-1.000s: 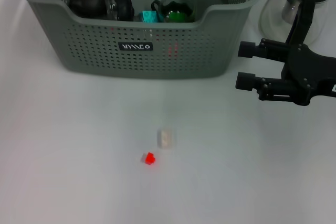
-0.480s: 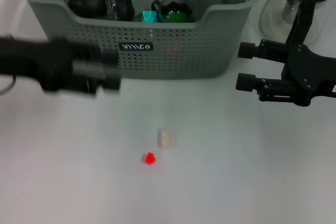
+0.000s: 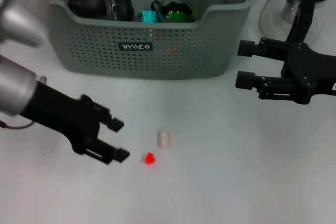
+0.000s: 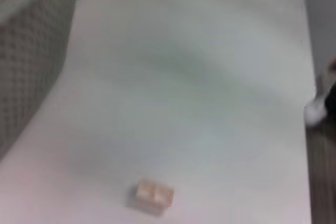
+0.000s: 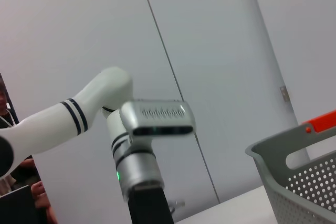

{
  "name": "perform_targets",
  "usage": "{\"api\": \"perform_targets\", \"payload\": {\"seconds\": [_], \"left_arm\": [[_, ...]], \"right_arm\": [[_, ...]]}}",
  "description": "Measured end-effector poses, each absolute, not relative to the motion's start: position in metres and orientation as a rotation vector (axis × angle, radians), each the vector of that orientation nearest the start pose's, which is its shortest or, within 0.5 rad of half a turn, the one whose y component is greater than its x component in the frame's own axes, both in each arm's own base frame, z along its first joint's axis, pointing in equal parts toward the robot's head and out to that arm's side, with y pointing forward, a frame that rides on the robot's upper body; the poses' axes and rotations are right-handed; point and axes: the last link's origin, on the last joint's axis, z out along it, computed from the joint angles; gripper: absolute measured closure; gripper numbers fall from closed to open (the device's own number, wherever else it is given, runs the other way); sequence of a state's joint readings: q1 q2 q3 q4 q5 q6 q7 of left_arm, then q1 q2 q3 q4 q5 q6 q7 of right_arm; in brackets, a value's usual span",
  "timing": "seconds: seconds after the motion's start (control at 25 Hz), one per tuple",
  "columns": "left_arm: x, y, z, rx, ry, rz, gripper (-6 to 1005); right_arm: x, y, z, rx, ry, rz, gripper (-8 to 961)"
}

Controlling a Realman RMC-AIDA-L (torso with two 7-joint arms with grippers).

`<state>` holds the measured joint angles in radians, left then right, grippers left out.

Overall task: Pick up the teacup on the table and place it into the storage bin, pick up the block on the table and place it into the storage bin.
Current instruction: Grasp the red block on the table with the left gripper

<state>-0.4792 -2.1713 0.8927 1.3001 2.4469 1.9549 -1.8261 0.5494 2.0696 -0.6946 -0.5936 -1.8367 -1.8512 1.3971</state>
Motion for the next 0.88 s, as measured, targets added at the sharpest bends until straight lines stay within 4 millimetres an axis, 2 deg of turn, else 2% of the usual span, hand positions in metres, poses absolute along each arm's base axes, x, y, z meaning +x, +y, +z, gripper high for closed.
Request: {"api": "perform_targets", "payload": {"seconds": [0.16, 0.4, 0.64, 0.88], "left_arm": [[-0.220, 0.288, 0.005, -3.099, -0.657, 0.240, 274], [-0.207, 0.291, -0.016, -3.146, -0.455, 0.366, 278], [-0.201, 0.296, -0.029, -3.142, -0.265, 0.421, 292], [-0.197, 0.294, -0.041, -3.152, -0.179, 0.459, 307]], "right_arm": [[0.223, 0.306, 0.011, -2.843, 0.551, 1.158, 104], [0.222, 0.307, 0.011, -2.843, 0.549, 1.154, 104], [0.222, 0.307, 0.009, -2.842, 0.553, 1.152, 104], [0.222, 0.308, 0.010, -2.837, 0.553, 1.156, 103]]}}
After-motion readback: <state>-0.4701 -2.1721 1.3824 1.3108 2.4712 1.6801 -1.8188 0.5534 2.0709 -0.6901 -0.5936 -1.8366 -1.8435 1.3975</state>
